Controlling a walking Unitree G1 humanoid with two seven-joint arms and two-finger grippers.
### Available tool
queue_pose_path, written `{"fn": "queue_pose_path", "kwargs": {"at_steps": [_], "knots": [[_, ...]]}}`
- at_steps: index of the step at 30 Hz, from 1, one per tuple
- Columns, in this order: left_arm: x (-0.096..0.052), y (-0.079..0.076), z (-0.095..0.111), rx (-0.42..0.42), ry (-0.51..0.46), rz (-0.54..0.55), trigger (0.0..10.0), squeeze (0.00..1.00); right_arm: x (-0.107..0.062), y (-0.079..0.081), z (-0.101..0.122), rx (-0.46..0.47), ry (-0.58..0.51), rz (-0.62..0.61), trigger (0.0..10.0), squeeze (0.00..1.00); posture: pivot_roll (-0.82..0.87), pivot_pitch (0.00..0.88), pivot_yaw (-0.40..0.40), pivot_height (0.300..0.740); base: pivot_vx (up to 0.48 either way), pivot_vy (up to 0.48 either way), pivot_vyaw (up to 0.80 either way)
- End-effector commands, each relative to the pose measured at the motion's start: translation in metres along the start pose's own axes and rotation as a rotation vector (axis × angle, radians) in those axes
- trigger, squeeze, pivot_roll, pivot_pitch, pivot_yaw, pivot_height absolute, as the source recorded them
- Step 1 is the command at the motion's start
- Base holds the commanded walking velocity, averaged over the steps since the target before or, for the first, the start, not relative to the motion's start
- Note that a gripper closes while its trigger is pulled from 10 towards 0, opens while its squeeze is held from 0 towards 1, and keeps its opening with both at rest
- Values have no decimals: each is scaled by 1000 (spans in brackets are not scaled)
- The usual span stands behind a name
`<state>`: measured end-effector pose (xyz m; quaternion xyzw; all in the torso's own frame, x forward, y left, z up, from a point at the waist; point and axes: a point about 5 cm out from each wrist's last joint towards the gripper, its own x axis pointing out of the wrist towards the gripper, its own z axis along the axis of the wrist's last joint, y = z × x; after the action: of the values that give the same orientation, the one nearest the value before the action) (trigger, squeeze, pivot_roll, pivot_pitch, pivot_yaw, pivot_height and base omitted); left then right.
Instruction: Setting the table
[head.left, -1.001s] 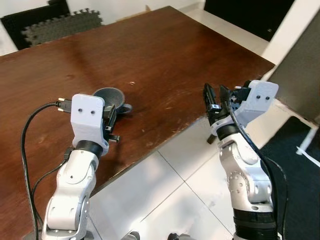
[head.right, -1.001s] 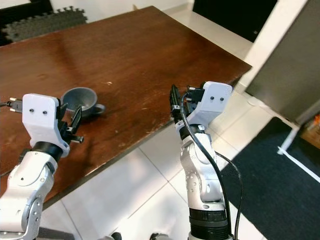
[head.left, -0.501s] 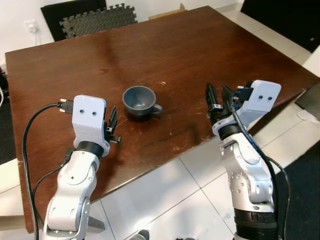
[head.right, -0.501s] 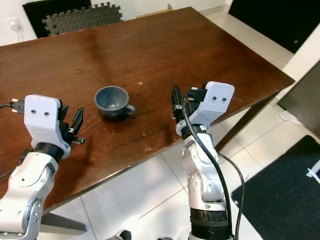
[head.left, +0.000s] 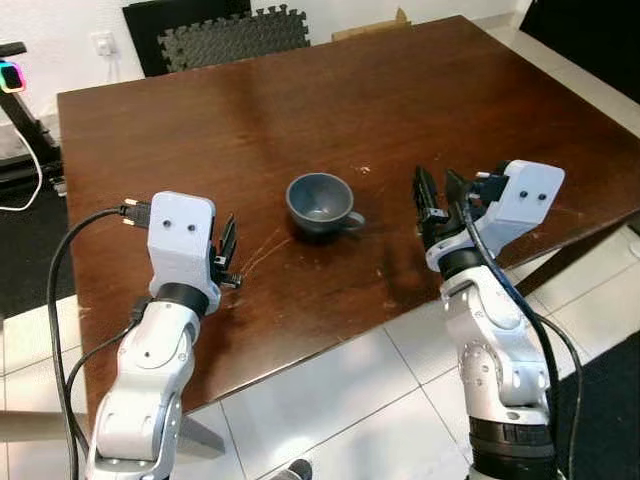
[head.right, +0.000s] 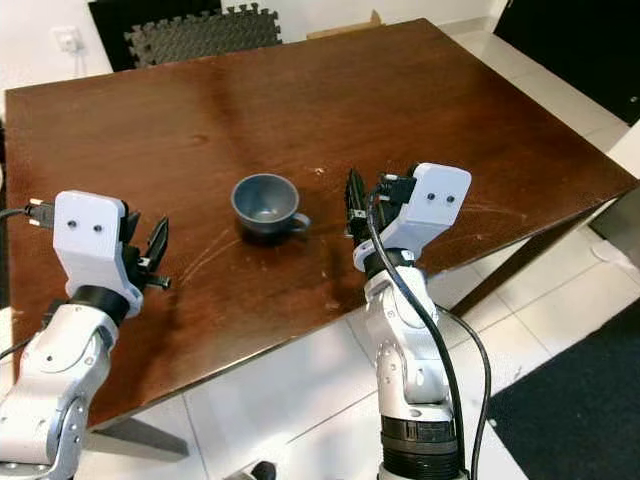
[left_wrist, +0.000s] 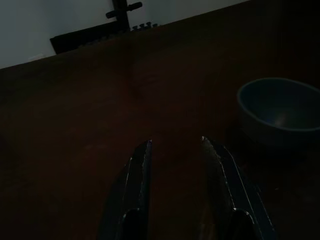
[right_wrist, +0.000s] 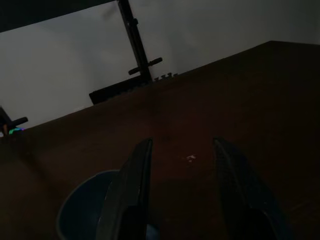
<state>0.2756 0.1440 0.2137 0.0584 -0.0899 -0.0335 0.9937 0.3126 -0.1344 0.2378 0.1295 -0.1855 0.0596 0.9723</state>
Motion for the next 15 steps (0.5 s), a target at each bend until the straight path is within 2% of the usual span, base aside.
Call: {"fn": "queue_pose_path", "kwargs": {"at_steps": [1, 4, 15], "knots": [[-1, 0, -4, 7, 16, -3, 10000, 0, -1, -3, -2, -3, 11, -14, 10000, 0, 66, 128, 21, 740, 0, 0, 744], [0, 0, -4, 8, 17, -3, 10000, 0, -1, -3, -2, 4, 8, -16, 10000, 0, 67, 126, 22, 740, 0, 0, 735], [1, -1, -4, 10, 16, -10, 10000, 0, -1, -6, -2, 32, 8, -48, 10000, 0, 66, 121, 30, 740, 0, 0, 0]]}}
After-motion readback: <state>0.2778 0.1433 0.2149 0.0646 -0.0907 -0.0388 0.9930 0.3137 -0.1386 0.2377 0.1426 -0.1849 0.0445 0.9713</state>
